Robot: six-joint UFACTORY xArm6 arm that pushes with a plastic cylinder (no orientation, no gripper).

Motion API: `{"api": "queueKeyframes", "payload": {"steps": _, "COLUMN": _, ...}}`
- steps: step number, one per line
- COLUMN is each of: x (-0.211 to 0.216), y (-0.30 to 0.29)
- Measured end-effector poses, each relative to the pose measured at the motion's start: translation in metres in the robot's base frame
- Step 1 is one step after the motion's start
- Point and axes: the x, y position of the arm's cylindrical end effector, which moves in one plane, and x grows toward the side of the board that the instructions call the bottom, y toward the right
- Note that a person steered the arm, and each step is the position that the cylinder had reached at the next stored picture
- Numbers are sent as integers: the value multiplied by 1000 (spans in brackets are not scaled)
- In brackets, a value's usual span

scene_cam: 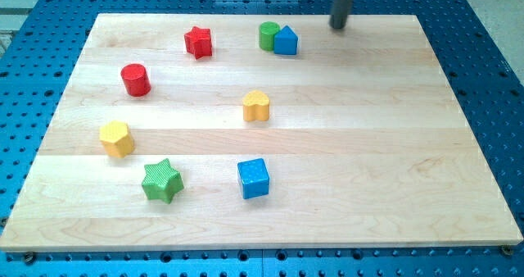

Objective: Separate the green circle from blue triangle

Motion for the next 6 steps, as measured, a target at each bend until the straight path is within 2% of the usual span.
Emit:
{"api": "queueKeyframes", "payload": {"steps": 1, "x": 0, "y": -51}}
{"api": "queueKeyframes", "payload": {"steps": 3, "x": 61, "y": -90}}
{"api": "queueKeyframes", "payload": {"steps": 4, "x": 62, "y": -113}}
{"api": "queueKeyframes", "payload": {"steps": 5, "x": 45, "y": -126}}
{"api": "queueKeyframes", "payload": {"steps": 6, "x": 101, "y": -160}}
